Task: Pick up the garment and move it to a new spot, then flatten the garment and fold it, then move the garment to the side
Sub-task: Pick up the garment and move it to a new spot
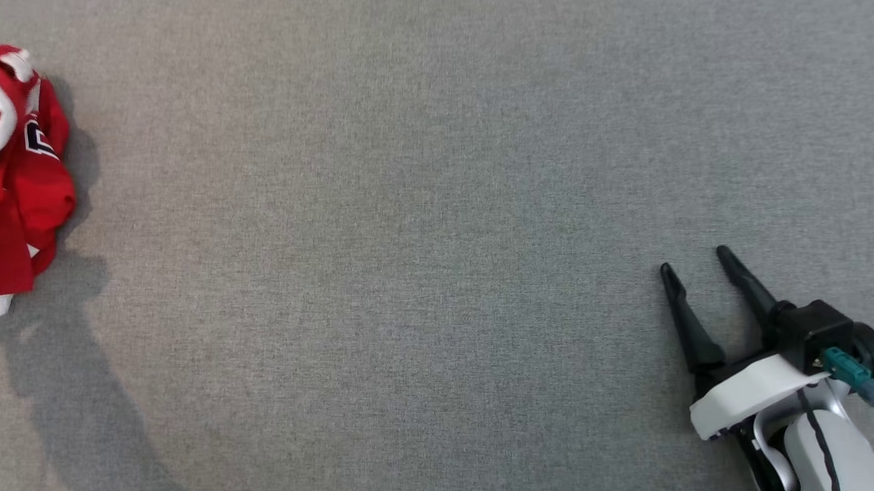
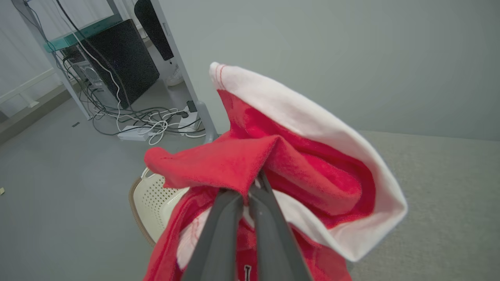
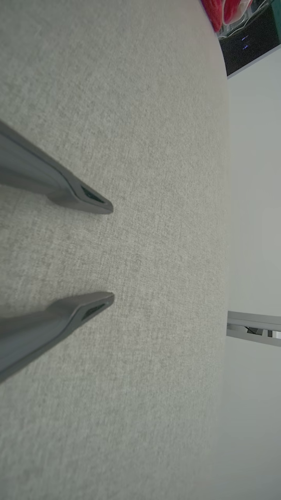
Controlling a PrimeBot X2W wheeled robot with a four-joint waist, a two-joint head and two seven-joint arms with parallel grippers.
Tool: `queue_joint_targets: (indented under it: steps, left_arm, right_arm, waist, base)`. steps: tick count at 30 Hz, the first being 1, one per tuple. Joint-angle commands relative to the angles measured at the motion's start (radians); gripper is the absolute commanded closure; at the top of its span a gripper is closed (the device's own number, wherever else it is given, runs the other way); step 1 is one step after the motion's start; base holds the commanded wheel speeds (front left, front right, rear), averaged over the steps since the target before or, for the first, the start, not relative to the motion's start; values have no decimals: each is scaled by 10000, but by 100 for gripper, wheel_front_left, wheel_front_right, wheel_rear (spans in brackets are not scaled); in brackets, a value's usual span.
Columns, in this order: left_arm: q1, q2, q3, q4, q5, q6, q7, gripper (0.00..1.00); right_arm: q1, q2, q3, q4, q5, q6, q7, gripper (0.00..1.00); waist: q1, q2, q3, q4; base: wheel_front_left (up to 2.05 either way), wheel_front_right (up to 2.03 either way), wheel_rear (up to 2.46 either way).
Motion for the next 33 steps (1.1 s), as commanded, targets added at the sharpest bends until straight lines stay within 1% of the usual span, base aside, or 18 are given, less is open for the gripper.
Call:
queue_joint_targets:
  steps: [1,4,5,9,15,18,19,21,24,26,29,33]
  left_arm:
    - [-368,-342,-208,-153,70,-83,-153,100]
    - [-520,-806,-558,-340,154,-145,-333,100]
    - [-520,-806,-558,-340,154,-145,-333,100]
    - [-443,-1643,-1059,-647,262,-210,-495,100]
    - [-149,-2730,-1919,-1207,407,-245,-594,100]
    - [121,-3323,-2461,-1487,206,-239,-606,100]
    - [375,-3565,-2833,-1750,-100,-242,-614,100]
    - [702,-3764,-3289,-2147,-450,-242,-608,100]
    - [1369,-3881,-4205,-2913,-1102,-243,-611,100]
    - [1958,-3900,-5270,-3680,-1975,-245,-611,100]
    - [2592,-3866,-6497,-4501,-2785,-242,-613,100]
    - [3189,-3874,-7638,-5044,-3344,342,-613,100]
  right_arm:
    - [203,83,25,120,42,-3,29,0]
    - [220,219,86,174,114,-3,20,0]
    - [220,219,86,174,114,-3,20,0]
    - [371,386,105,285,184,-3,20,0]
    - [603,596,-56,382,239,-3,20,0]
    - [726,656,-42,432,267,-3,19,0]
    - [816,698,-78,454,279,-3,20,0]
    - [853,735,-91,481,317,-3,20,0]
    - [959,785,-64,505,338,-3,20,0]
    - [989,802,-21,536,368,-3,20,0]
    - [1029,822,9,552,394,-3,19,0]
    - [1063,851,22,557,404,-3,20,0]
  waist:
    - [0,0,-312,-88]
    - [0,0,-665,-235]
    - [0,0,-665,-235]
    - [0,0,-1129,-548]
    - [0,0,-1590,-1086]
    - [0,0,-1773,-1382]
    - [0,0,-1872,-1605]
    - [0,0,-1960,-1835]
    - [0,0,-2094,-2158]
    - [0,0,-2175,-2371]
    - [0,0,-2265,-2553]
    - [0,0,-2313,-2681]
  base:
    - [0,0,0]
    - [0,0,0]
    - [0,0,0]
    - [0,0,0]
    - [0,0,0]
    - [0,0,0]
    - [0,0,0]
    - [0,0,0]
    - [0,0,0]
    - [0,0,0]
    - [0,0,0]
    - [0,0,0]
